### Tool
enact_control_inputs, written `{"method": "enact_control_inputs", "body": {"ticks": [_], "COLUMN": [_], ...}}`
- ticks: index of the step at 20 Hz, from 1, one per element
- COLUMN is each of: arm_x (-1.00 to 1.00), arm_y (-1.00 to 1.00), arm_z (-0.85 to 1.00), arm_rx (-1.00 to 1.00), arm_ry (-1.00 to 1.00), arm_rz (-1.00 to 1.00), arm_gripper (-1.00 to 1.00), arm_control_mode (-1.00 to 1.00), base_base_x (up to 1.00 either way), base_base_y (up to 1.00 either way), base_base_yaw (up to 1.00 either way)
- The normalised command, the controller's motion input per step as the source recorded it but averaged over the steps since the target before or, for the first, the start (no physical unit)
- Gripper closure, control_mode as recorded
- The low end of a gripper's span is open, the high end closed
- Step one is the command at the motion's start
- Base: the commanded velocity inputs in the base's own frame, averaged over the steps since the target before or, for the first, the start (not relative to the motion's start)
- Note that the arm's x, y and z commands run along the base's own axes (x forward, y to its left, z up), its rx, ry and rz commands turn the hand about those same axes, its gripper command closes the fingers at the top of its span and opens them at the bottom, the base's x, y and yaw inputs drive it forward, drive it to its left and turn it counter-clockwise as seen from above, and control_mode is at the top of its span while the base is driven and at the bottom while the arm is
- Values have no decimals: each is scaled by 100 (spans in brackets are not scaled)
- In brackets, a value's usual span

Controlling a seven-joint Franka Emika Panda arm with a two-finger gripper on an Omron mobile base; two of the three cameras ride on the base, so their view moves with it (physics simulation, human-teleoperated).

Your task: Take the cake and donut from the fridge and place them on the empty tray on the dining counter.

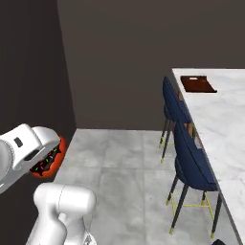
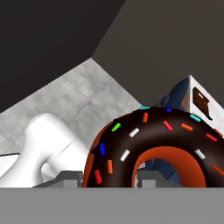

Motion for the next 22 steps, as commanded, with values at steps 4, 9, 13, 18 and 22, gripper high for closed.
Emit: {"method": "enact_control_inputs", "body": {"ticks": [4,9,13,18,22], "arm_x": [0,0,0,0,0], "arm_y": [0,0,0,0,0], "arm_z": [0,0,0,0,0], "arm_rx": [0,0,0,0,0], "arm_ry": [0,0,0,0,0], "arm_rz": [0,0,0,0,0], "arm_gripper": [100,100,100,100,100], "arm_control_mode": [100,100,100,100,100], "base_base_x": [100,100,100,100,100], "base_base_y": [0,0,0,3,7], "base_base_yaw": [-20,-21,-25,-31,-37]}}
